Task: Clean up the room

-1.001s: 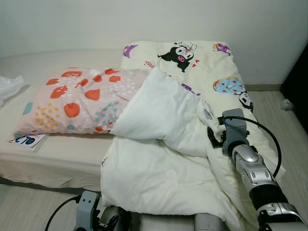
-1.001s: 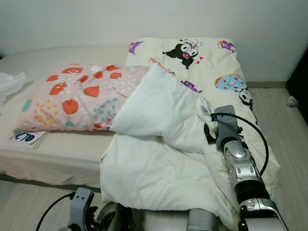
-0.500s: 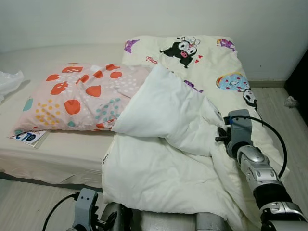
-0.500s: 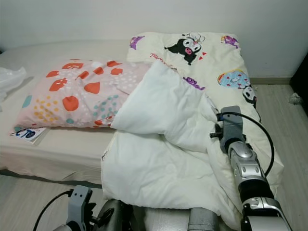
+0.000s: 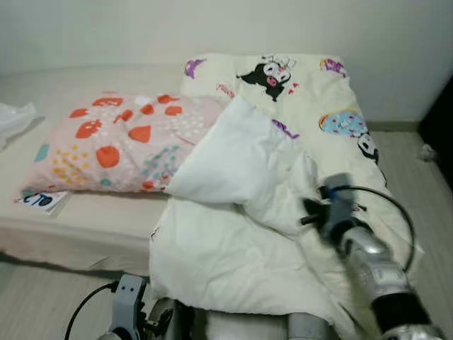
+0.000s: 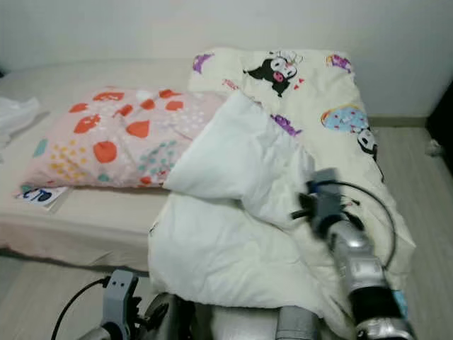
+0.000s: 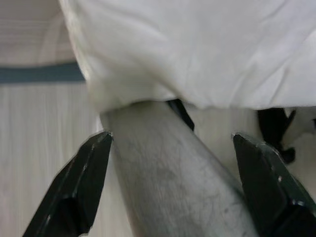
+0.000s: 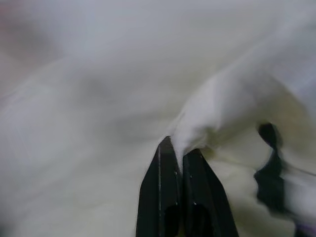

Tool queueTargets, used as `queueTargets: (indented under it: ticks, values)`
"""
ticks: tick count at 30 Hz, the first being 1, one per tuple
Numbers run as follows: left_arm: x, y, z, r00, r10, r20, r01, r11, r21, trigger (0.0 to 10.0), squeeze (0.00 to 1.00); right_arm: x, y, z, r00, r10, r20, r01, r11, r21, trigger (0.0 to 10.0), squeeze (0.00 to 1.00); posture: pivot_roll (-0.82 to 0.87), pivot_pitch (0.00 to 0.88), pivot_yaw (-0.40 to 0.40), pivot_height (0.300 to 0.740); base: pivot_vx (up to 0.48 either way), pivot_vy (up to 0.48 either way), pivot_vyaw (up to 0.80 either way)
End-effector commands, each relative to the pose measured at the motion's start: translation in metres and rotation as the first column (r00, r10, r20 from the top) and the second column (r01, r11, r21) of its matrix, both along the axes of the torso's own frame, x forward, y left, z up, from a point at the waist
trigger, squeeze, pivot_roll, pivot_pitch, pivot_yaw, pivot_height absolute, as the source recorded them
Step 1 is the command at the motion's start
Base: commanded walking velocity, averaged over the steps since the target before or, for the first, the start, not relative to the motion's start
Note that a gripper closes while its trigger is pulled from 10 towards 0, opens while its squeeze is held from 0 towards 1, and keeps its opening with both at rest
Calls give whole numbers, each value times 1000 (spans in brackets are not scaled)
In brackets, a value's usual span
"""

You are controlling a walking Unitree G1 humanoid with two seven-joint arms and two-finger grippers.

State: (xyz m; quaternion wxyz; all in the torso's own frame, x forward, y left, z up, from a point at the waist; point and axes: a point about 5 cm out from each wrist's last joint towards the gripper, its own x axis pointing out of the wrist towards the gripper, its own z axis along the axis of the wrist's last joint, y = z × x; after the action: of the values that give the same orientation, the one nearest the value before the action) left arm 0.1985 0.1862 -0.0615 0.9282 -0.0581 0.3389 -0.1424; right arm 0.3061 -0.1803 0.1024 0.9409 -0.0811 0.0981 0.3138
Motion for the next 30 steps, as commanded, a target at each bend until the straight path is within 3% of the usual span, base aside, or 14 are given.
queueTargets:
  ticks: [1, 6, 7, 8, 10, 12, 14, 19, 20, 21, 22, 25, 26, 30]
  values:
    - [-23, 0, -15, 994, 6, -111, -5, 1000, 8, 10000, 0, -20, 24, -13, 976, 202, -80, -205, 978, -30, 0, 0, -29, 182, 120, 560, 0, 0, 0]
    - [-21, -1, -15, 994, 10, -113, -9, 1000, 8, 10000, 0, -35, 31, -26, 943, 295, -153, -308, 949, -67, 0, 0, -49, 165, 109, 560, 0, 0, 0]
    - [-20, -2, -15, 993, 14, -115, -13, 1000, 9, 10000, 0, -52, 35, -42, 898, 363, -249, -394, 915, -85, 0, 0, -57, 159, 103, 560, 0, 0, 0]
    - [-20, -2, -15, 993, 14, -115, -13, 1000, 9, 10000, 0, -52, 35, -42, 898, 363, -249, -394, 915, -85, 0, 0, -57, 159, 103, 560, 0, 0, 0]
    - [-18, -4, -15, 993, 23, -120, -22, 1000, 11, 10000, 0, -85, 38, -70, 789, 450, -419, -537, 836, -114, 0, 0, -60, 151, 100, 560, 0, 0, 0]
    - [-18, -4, -15, 993, 23, -120, -22, 1000, 11, 10000, 0, -85, 38, -70, 789, 450, -419, -537, 836, -114, 0, 0, -60, 151, 100, 560, 0, 0, 0]
    - [-18, -4, -15, 991, 29, -128, -28, 1000, 15, 10000, 0, -110, 27, -94, 707, 426, -565, -620, 757, -206, 0, 0, -64, 145, 102, 560, 0, 0, 0]
    - [-19, -4, -16, 991, 31, -134, -29, 999, 18, 10000, 0, -125, 15, -104, 652, 388, -652, -671, 695, -257, 0, 0, -68, 143, 103, 560, 0, 0, 0]
    - [-18, -4, -16, 990, 31, -135, -29, 999, 18, 10000, 0, -128, 8, -110, 649, 347, -677, -679, 666, -309, 1020, 0, -74, 143, 103, 560, 0, 0, 0]
    - [-18, -4, -16, 990, 31, -135, -29, 999, 18, 10000, 0, -128, 8, -110, 649, 347, -677, -679, 666, -309, 1020, 0, -74, 143, 103, 560, 0, 0, 0]
    - [-17, -5, -16, 990, 30, -135, -28, 999, 18, 10000, 0, -127, 0, -113, 667, 300, -683, -669, 644, -370, 10000, 0, -79, 141, 99, 560, 0, 0, 0]
    - [-17, -7, -16, 990, 30, -136, -28, 999, 17, 10000, 0, -122, -6, -115, 700, 253, -667, -638, 641, -426, 10000, 0, -84, 137, 95, 560, 0, 0, 0]
    - [-16, -8, -16, 990, 30, -136, -28, 999, 16, 10000, 0, -118, -8, -115, 727, 231, -647, -604, 664, -441, 10000, 996, -87, 134, 92, 560, 0, 0, 0]
    - [-14, -12, -16, 990, 29, -135, -28, 1000, 9, 10000, 0, -114, -3, -110, 758, 231, -610, -546, 737, -398, 10000, 1000, -94, 124, 84, 560, 0, 0, 0]
